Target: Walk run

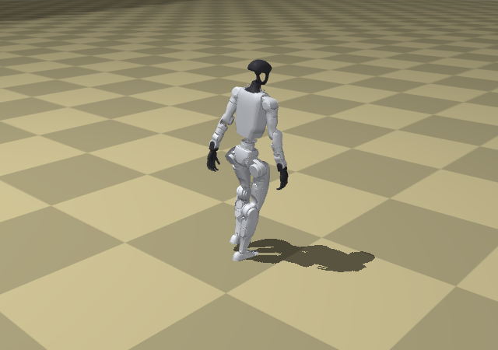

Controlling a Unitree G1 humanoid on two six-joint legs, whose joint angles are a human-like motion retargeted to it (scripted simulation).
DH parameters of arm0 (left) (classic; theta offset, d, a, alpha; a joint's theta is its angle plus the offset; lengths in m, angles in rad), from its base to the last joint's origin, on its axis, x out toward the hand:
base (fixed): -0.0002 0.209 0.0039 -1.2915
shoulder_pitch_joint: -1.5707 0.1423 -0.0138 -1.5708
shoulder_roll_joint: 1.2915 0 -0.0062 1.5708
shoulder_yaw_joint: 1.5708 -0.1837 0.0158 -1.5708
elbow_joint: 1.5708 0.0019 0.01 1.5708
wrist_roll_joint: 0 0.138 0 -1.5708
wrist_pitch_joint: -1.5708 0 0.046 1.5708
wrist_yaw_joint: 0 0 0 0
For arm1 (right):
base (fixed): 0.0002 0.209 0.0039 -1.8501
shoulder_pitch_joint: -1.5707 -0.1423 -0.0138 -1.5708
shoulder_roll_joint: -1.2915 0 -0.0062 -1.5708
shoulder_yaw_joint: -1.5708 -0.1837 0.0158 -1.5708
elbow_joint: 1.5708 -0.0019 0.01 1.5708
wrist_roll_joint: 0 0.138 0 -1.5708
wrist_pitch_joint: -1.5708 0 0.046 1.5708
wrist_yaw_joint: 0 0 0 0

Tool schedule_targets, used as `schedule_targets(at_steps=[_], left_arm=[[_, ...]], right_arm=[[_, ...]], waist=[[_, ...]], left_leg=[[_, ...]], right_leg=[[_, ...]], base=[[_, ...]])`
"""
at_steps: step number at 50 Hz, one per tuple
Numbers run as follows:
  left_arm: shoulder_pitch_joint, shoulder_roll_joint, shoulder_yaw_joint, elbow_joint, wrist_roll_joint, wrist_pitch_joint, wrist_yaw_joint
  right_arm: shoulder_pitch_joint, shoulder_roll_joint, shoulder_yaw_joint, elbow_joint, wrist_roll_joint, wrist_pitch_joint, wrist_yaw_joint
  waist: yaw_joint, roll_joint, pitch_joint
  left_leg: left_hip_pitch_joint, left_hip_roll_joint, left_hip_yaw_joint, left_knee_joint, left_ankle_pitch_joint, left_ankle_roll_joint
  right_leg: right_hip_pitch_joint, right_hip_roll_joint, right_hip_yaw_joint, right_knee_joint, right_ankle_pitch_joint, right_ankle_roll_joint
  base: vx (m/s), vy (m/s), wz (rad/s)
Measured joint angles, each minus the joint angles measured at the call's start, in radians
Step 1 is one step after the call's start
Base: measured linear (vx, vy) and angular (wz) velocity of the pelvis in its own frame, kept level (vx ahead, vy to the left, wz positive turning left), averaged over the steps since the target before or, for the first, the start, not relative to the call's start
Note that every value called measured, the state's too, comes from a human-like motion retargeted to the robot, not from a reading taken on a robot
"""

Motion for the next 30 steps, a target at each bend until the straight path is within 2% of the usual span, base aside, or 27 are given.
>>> schedule_targets(at_steps=[3, 7, 10, 11, 12, 14, 15, 17, 18, 20, 22, 23, 25, 27, 30], left_arm=[[0.01, -0.013, 0.038, 0.025, -0.069, 0.006, -0.002], [0.01, -0.043, 0.067, 0.041, -0.15, 0.004, -0.017], [0.0, -0.072, 0.072, 0.038, -0.17, 0.007, -0.042], [-0.006, -0.081, 0.075, 0.034, -0.168, 0.005, -0.049], [-0.011, -0.09, 0.079, 0.029, -0.166, 0.002, -0.055], [-0.019, -0.102, 0.089, 0.026, -0.166, -0.012, -0.063], [-0.024, -0.106, 0.094, 0.028, -0.174, -0.02, -0.066], [-0.05, -0.107, 0.108, 0.042, -0.241, -0.02, -0.065], [-0.071, -0.103, 0.113, 0.049, -0.286, -0.015, -0.067], [-0.12, -0.099, 0.104, 0.049, -0.379, -0.012, -0.077], [-0.182, -0.09, 0.077, 0.017, -0.444, -0.017, -0.088], [-0.217, -0.085, 0.07, -0.007, -0.458, -0.022, -0.09], [-0.284, -0.076, 0.055, -0.065, -0.46, -0.033, -0.091], [-0.345, -0.072, 0.035, -0.135, -0.439, -0.046, -0.096], [-0.432, -0.065, -0.013, -0.238, -0.418, -0.057, -0.113]], right_arm=[[-0.018, -0.022, 0.009, -0.03, -0.033, -0.007, -0.01], [-0.032, -0.037, 0.013, -0.031, -0.049, -0.012, -0.022], [-0.025, -0.033, 0.008, -0.01, -0.047, -0.013, -0.022], [-0.019, -0.027, 0.005, 0.001, -0.048, -0.014, -0.019], [-0.011, -0.022, 0.001, 0.014, -0.05, -0.015, -0.016], [0.012, -0.008, -0.009, 0.046, -0.065, -0.016, -0.006], [0.026, 0.0, -0.015, 0.063, -0.077, -0.014, 0.0], [0.052, 0.018, -0.012, 0.101, -0.105, -0.009, 0.003], [0.062, 0.029, -0.008, 0.12, -0.115, -0.006, -0.002], [0.083, 0.041, 0.007, 0.157, -0.117, -0.004, -0.015], [0.095, 0.044, 0.009, 0.188, -0.125, -0.007, -0.01], [0.1, 0.049, 0.006, 0.196, -0.137, -0.006, -0.005], [0.121, 0.058, -0.01, 0.203, -0.168, 0.001, -0.008], [0.15, 0.067, -0.023, 0.213, -0.177, 0.0, -0.039], [0.199, 0.073, -0.034, 0.239, -0.164, -0.003, -0.069]], waist=[[0.021, 0.016, 0.012], [0.025, 0.001, 0.002], [0.056, -0.011, -0.005], [0.077, -0.02, -0.011], [0.095, -0.028, -0.018], [0.113, -0.037, -0.043], [0.114, -0.037, -0.058], [0.103, -0.032, -0.084], [0.085, -0.018, -0.084], [0.062, 0.009, -0.062], [0.051, 0.043, -0.05], [0.05, 0.07, -0.05], [0.039, 0.093, -0.045], [0.033, 0.107, -0.04], [-0.048, 0.122, -0.031]], left_leg=[[-0.031, 0.026, 0.081, -0.257, -0.007, -0.005], [-0.05, -0.055, 0.15, -0.53, -0.073, -0.009], [-0.013, -0.055, 0.225, -0.543, -0.071, -0.013], [-0.009, -0.055, 0.218, -0.51, -0.09, 0.015], [-0.003, -0.058, 0.214, -0.488, -0.09, 0.042], [0.016, -0.074, 0.215, -0.491, -0.024, 0.086], [0.029, -0.083, 0.214, -0.489, 0.001, 0.105], [0.044, -0.07, 0.185, -0.456, -0.03, 0.132], [0.054, -0.059, 0.156, -0.435, -0.049, 0.136], [0.107, -0.061, 0.11, -0.416, -0.086, 0.152], [0.159, -0.062, 0.059, -0.433, -0.105, 0.154], [0.172, -0.046, 0.033, -0.439, -0.11, 0.148], [0.197, -0.051, -0.016, -0.44, -0.122, 0.14], [0.233, -0.071, -0.065, -0.455, -0.13, 0.14], [0.293, -0.131, -0.21, -0.479, -0.132, 0.15]], right_leg=[[0.065, 0.048, -0.026, -0.014, -0.039, -0.009], [0.135, 0.05, -0.112, -0.023, -0.058, 0.011], [0.177, 0.056, -0.105, 0.006, -0.024, 0.043], [0.186, 0.049, -0.098, 0.02, 0.004, 0.059], [0.196, 0.04, -0.098, 0.035, 0.04, 0.075], [0.215, 0.02, -0.141, 0.068, 0.16, 0.106], [0.221, 0.013, -0.174, 0.091, 0.237, 0.119], [0.201, -0.004, -0.183, 0.187, 0.433, 0.131], [0.171, 0.015, -0.138, 0.262, 0.516, 0.124], [0.101, -0.002, -0.157, 0.502, 0.6, 0.067], [0.029, 0.026, -0.125, 0.639, 0.586, 0.062], [-0.011, 0.074, -0.083, 0.65, 0.544, 0.071], [-0.087, 0.115, -0.013, 0.68, 0.441, 0.09], [-0.145, 0.111, 0.045, 0.667, 0.328, 0.11], [-0.218, 0.037, 0.018, 0.553, 0.202, 0.128]], base=[[0.68, -0.07, 0.7], [0.78, -0.05, 0.79], [0.89, -0.01, 0.2], [0.9, -0.01, -0.28], [0.95, 0.0, -0.27], [1.04, 0.02, 0.11], [1.05, 0.03, 0.34], [1.1, 0.06, 0.43], [0.94, 0.05, 0.7], [0.9, 0.06, 0.85], [0.71, 0.05, 0.88], [0.71, 0.03, 0.9], [0.62, 0.02, 1.02], [0.63, 0.03, 1.57], [0.76, -0.02, 2.36]])
